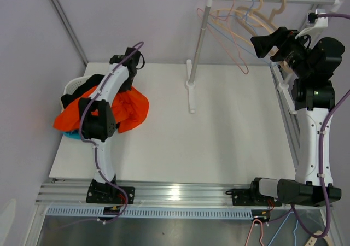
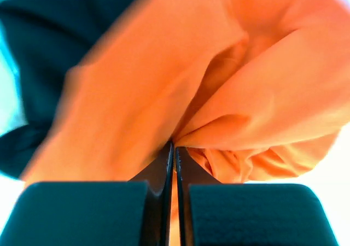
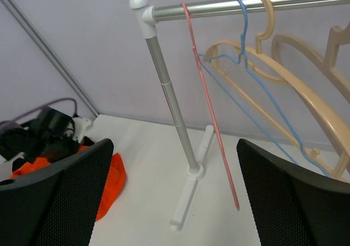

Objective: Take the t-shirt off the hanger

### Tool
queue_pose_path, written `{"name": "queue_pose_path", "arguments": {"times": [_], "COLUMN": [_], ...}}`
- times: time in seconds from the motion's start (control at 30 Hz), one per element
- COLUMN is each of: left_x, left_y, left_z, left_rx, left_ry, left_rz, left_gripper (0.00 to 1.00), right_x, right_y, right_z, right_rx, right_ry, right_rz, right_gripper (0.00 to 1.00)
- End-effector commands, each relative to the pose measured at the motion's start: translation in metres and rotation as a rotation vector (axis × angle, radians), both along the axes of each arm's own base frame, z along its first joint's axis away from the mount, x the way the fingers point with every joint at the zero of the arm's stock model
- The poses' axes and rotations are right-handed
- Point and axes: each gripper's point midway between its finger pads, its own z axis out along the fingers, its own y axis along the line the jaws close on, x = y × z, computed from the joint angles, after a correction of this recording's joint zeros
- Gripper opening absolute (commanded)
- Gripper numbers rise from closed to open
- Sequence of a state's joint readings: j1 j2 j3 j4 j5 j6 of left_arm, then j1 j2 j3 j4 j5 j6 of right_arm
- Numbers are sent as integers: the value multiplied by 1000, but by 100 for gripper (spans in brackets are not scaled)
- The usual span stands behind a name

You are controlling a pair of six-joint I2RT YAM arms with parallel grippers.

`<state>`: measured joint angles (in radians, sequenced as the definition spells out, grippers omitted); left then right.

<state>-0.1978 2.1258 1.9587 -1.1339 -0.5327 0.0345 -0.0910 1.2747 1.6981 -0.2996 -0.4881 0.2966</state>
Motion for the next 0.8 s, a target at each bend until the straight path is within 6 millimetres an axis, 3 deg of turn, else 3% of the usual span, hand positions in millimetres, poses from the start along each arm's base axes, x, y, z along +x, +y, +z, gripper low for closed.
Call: {"name": "queue_pose_path", "arguments": {"times": [0.0, 0.07, 0.13, 0.2, 0.33, 0.4, 0.43, 0.47, 0.53, 0.6, 0.77], "left_x": [11, 11, 5, -3, -31, -45, -59, -66, -88, -105, -139], "left_y": [-17, -12, 11, 20, 74, 97, 113, 123, 150, 171, 199], "left_z": [119, 149, 175, 189, 209, 207, 220, 213, 230, 231, 238], "left_rx": [-159, -168, -143, -203, -154, -139, -126, -110, -67, -64, -61], "left_ry": [-333, -418, -496, -540, -591, -602, -648, -641, -711, -743, -818], "left_rz": [-15, 18, 101, 152, 300, 375, 423, 463, 556, 629, 768], "left_gripper": [1, 1, 1, 1, 1, 1, 1, 1, 1, 1, 1], "right_x": [-11, -11, -11, -12, -12, -13, -14, -13, -13, -12, -8], "right_y": [7, 9, 9, 9, 10, 13, 14, 15, 18, 22, 27], "right_z": [20, 20, 21, 22, 24, 27, 28, 29, 32, 34, 31], "right_rx": [11, 13, 11, 8, 8, 10, 11, 12, 11, 12, 8], "right_ry": [-68, -67, -70, -73, -77, -82, -86, -90, -96, -95, -85], "right_rz": [31, 37, 37, 38, 43, 54, 59, 61, 73, 87, 103], "right_gripper": [100, 99, 99, 99, 99, 100, 99, 99, 99, 100, 100]}}
